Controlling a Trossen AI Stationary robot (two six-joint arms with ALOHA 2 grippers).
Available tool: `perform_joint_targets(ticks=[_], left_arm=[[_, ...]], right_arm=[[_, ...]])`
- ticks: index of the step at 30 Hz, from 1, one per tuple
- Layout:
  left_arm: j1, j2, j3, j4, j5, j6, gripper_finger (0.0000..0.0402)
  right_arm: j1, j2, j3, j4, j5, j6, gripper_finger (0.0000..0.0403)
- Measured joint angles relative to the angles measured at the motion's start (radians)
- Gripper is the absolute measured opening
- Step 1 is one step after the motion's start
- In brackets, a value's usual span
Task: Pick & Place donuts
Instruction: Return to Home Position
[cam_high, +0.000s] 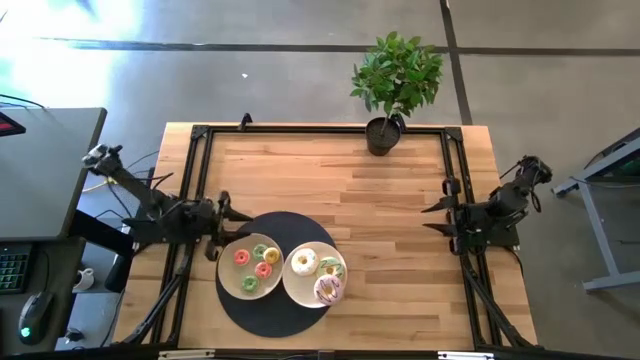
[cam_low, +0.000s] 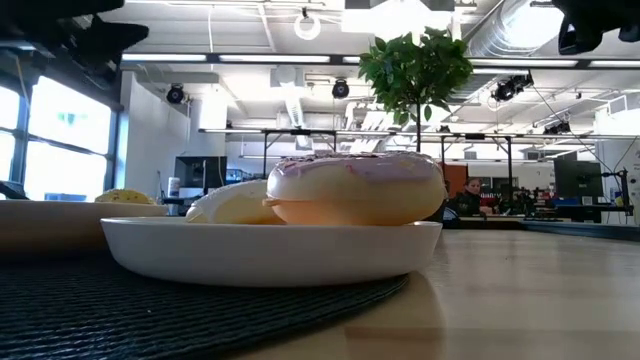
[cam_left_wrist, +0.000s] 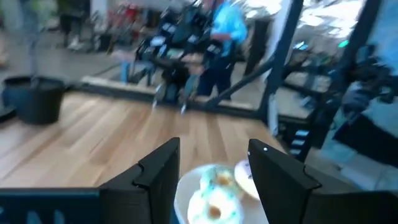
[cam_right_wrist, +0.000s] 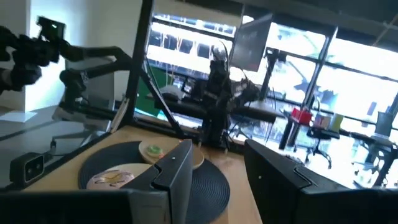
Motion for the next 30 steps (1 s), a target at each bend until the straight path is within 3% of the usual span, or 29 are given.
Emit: perform_joint_targets(ticks=[4,12,18,30], left_arm=[[0.165,0.018,-0.052,0.113,0.151,0.054,0.0188],[0.427,-0.008,-0.066,0.017,0.181,0.043,0.0188],[0.482,-0.062,-0.071,-0.009,0.2,0.052,0.0188],[0.483,-0.127,-0.156,0.018,0.246,0.076,0.0188]], right_arm=[[0.0,-0.017,0.008,-0.036,-0.006,-0.022,0.0142],[0.0,-0.017,0.008,-0.162,0.002,0.074,0.0142],[0.0,-0.018,0.008,-0.159,0.003,0.077,0.0142],[0.0,-0.015,0.006,-0.133,-0.04,0.152,0.0142]])
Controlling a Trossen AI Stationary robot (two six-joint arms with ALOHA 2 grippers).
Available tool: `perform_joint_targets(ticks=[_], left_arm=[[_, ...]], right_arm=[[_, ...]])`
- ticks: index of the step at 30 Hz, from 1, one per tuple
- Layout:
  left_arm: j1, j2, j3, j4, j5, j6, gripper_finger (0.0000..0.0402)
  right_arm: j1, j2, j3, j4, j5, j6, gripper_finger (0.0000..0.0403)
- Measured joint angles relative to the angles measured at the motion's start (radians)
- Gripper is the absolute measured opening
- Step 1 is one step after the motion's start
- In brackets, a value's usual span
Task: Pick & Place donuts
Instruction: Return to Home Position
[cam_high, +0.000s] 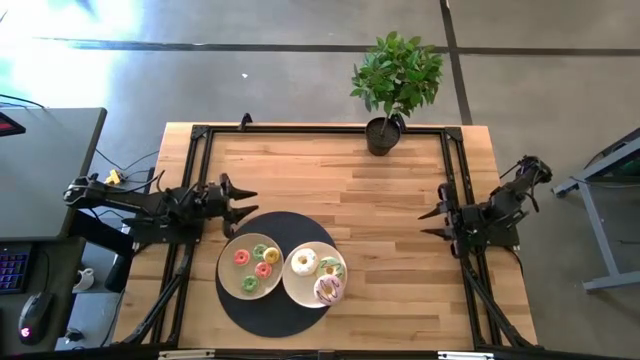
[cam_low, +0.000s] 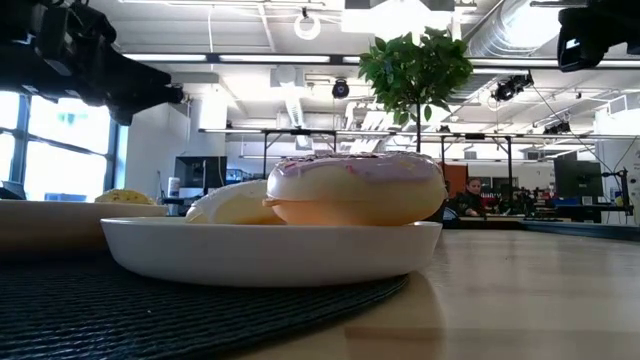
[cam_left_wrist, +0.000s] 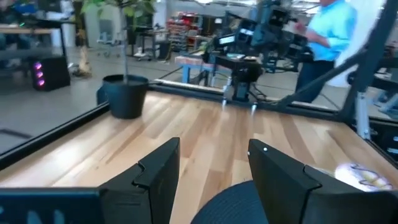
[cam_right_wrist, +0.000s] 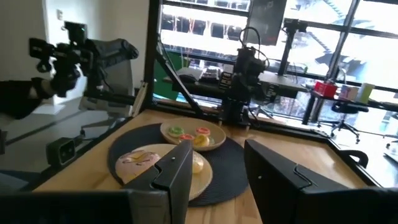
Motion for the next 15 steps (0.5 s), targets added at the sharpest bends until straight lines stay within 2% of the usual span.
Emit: perform_joint_targets(ticks=[9,15], left_arm=[[0.0,0.0,-0.002,-0.006,0.009,-0.006,0.0188],[0.0,0.001,-0.002,-0.007,0.006,-0.009,0.0188]], right_arm=[[0.0,0.0,-0.092,0.099,-0.031,0.005,0.0142],[0.0,0.0,-0.127,0.18,-0.162,-0.031,0.0142]])
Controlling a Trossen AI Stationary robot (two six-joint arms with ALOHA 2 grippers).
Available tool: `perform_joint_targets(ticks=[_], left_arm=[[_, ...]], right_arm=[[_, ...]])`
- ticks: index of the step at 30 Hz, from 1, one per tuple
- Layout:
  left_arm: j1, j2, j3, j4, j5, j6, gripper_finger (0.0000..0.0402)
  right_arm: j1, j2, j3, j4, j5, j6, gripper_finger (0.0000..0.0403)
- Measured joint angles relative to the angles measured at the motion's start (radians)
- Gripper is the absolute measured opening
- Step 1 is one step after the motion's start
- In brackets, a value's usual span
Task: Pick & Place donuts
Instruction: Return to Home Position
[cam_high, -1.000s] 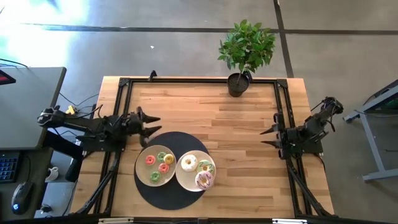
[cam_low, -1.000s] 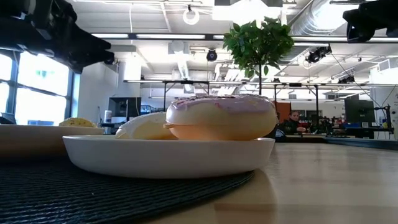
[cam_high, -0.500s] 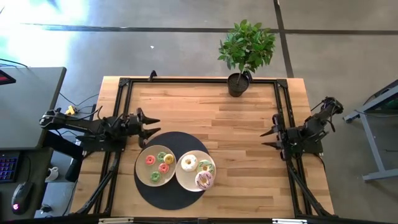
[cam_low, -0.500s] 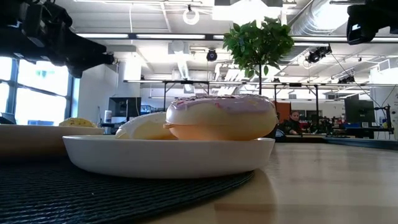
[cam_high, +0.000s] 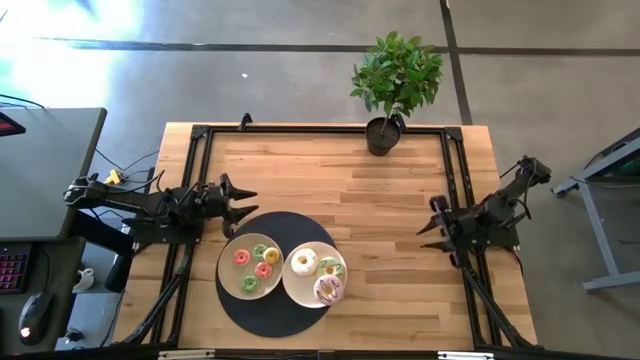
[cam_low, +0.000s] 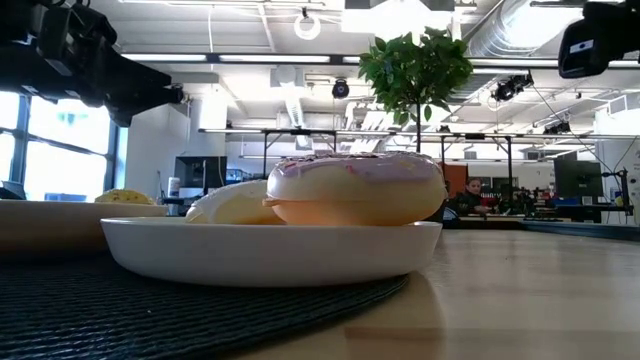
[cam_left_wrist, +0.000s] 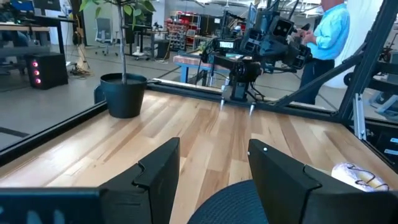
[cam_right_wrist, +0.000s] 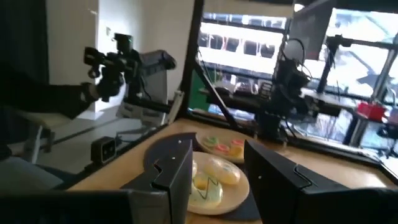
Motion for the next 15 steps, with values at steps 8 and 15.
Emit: perform_joint_targets(ticks=[8,15], left_arm=[[0.0,0.0,-0.001,-0.005,-0.002,0.0,0.0188],[0.0,0.0,-0.001,-0.055,-0.005,0.0,0.0188]], right_arm=[[0.0,0.004,-0.067,0.074,-0.039,0.069,0.0142],[0.0,0.005,-0.067,0.054,-0.089,0.08,0.0142]])
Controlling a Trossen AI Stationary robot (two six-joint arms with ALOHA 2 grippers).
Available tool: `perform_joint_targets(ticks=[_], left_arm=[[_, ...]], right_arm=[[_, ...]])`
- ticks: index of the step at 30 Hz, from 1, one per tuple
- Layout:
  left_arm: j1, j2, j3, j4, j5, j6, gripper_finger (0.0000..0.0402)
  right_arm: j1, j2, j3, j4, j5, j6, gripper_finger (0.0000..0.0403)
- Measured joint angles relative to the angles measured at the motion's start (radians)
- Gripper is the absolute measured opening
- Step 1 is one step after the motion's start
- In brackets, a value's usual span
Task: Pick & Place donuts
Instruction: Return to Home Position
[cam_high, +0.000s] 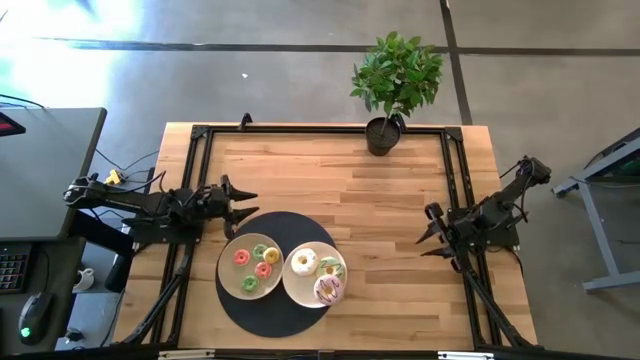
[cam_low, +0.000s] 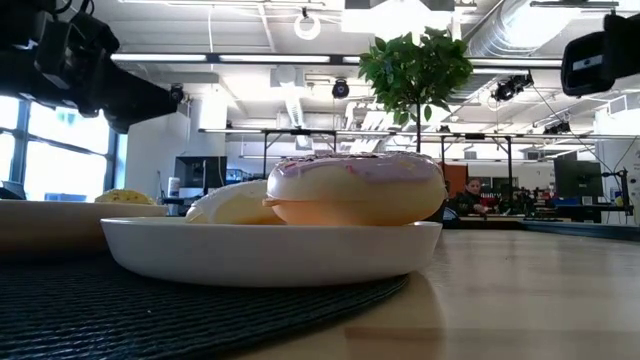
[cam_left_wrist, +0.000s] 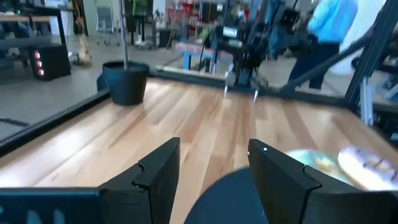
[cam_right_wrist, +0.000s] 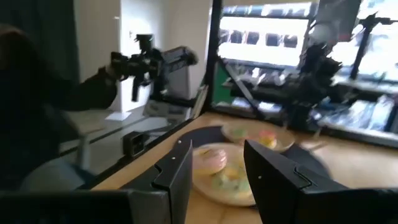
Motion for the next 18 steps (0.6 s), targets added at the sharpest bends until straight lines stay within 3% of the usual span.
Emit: perform_joint_targets(ticks=[7,18], left_arm=[[0.0,0.0,0.0,-0.081,0.0,0.0,0.0188],[0.0,0.0,0.0,-0.113,0.001,0.0,0.0188]], right_arm=[[0.0,0.028,0.0,-0.026,-0.021,0.08,0.0141],[0.0,0.042,0.0,-0.002,0.17,-0.063,0.0141]])
